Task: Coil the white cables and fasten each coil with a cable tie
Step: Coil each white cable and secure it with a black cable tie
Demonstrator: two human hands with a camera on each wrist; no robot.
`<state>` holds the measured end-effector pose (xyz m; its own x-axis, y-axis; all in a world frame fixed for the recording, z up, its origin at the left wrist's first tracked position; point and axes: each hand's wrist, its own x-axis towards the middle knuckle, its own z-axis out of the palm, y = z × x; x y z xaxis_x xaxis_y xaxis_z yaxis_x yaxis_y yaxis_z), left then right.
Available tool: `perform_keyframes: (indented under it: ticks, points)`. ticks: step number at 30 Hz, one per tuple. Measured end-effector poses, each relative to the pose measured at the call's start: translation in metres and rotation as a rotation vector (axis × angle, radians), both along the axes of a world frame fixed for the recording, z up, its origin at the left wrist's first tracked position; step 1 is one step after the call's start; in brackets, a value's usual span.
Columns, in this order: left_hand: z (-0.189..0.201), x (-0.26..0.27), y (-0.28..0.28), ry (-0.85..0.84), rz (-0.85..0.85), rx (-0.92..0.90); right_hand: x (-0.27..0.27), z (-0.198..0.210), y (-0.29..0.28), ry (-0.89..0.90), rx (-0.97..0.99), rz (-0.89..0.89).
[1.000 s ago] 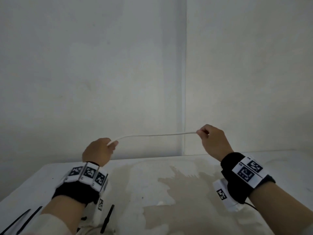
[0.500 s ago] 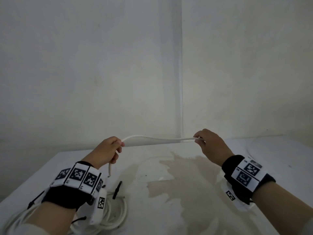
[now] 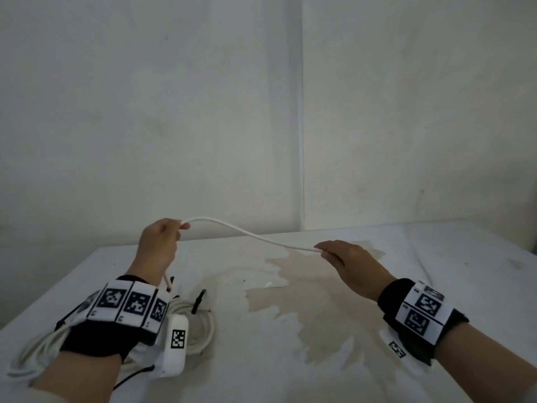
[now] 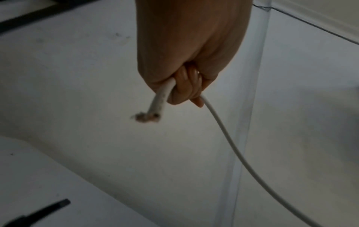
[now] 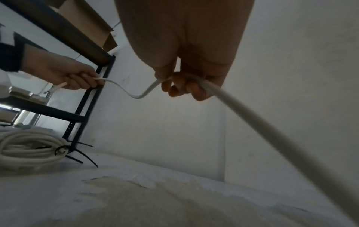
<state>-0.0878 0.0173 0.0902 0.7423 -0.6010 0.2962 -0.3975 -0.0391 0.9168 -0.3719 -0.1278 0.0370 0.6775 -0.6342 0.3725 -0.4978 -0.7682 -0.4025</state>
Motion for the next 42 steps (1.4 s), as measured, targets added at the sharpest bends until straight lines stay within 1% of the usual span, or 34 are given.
perform_keyframes:
  ticks: [2, 5, 6, 9, 10, 14, 16, 17, 19, 21, 25, 29, 32, 35, 37, 39, 42]
  points:
    - [0.0, 0.007, 0.004, -0.024, 0.037, -0.019, -0.004, -0.005, -0.001, 0.008, 0.013, 0.031]
    - [0.0, 0.015, 0.008, -0.043, 0.089, -0.05, -0.006, -0.008, -0.004, -0.07, 0.077, 0.004]
    - [0.0, 0.015, 0.008, -0.05, 0.088, -0.052, -0.005, -0.009, -0.006, -0.087, 0.051, -0.008]
    - [-0.001, 0.005, 0.007, -0.048, -0.007, -0.026, 0.001, -0.007, -0.004, -0.129, -0.193, 0.023]
    - [-0.001, -0.001, 0.006, -0.047, -0.055, -0.01, 0.004, -0.006, -0.002, -0.109, -0.25, 0.048]
    - [-0.003, -0.024, 0.002, -0.163, -0.206, 0.064, 0.024, 0.006, 0.01, 0.017, -0.447, 0.203]
    - [-0.007, -0.034, -0.002, -0.201, -0.289, 0.105, 0.034, 0.011, 0.02, 0.026, -0.54, 0.263]
    - [-0.01, -0.04, -0.004, -0.206, -0.321, 0.122, 0.039, 0.012, 0.025, 0.005, -0.552, 0.287]
    - [-0.014, -0.051, -0.007, -0.214, -0.366, 0.144, 0.048, 0.015, 0.033, -0.084, -0.501, 0.33]
    - [-0.018, -0.062, -0.01, -0.242, -0.418, 0.165, 0.055, 0.017, 0.039, -0.152, -0.444, 0.335]
    - [-0.024, -0.077, -0.01, -0.266, -0.483, 0.222, 0.057, 0.018, 0.044, -0.205, -0.279, 0.309]
    - [-0.029, -0.081, -0.005, -0.257, -0.556, 0.272, 0.052, 0.018, 0.04, -0.179, -0.192, 0.263]
    - [-0.03, -0.083, -0.005, -0.242, -0.6, 0.284, 0.051, 0.021, 0.039, -0.138, -0.046, 0.239]
    - [-0.027, -0.085, -0.002, -0.212, -0.576, 0.234, 0.05, 0.024, 0.04, -0.133, -0.02, 0.214]
    - [-0.024, -0.088, 0.001, -0.151, -0.566, 0.191, 0.048, 0.028, 0.039, -0.139, -0.026, 0.193]
    - [-0.02, -0.092, 0.005, -0.109, -0.567, 0.19, 0.046, 0.032, 0.034, -0.148, -0.002, 0.168]
    - [-0.02, -0.09, 0.004, -0.133, -0.551, 0.192, 0.046, 0.035, 0.032, -0.136, 0.05, 0.159]
